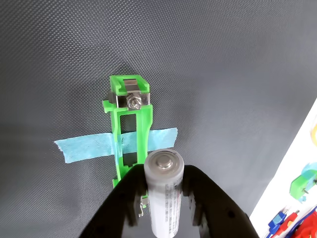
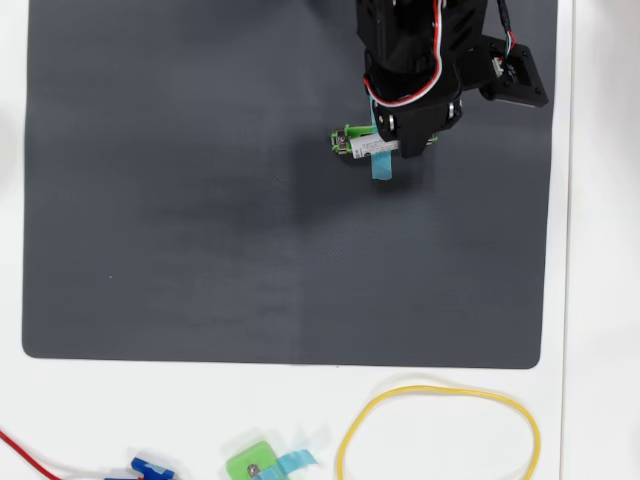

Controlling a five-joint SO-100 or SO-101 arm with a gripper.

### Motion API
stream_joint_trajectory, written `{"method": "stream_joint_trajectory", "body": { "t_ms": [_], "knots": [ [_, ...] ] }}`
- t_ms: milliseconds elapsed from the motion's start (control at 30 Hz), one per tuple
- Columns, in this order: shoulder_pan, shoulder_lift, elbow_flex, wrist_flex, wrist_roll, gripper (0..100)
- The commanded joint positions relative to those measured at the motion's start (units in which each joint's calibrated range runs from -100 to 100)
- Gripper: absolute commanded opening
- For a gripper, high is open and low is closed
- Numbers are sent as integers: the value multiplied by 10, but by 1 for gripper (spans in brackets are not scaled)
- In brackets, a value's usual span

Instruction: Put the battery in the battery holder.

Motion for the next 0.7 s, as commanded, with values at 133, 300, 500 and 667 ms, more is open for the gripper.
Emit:
{"method": "stream_joint_trajectory", "body": {
  "t_ms": [133,300,500,667],
  "knots": [
    [4,-2,-8,-8,1,0],
    [4,-1,-9,-8,1,0],
    [3,9,-7,-26,2,0],
    [2,54,-19,-34,2,0]
  ]
}}
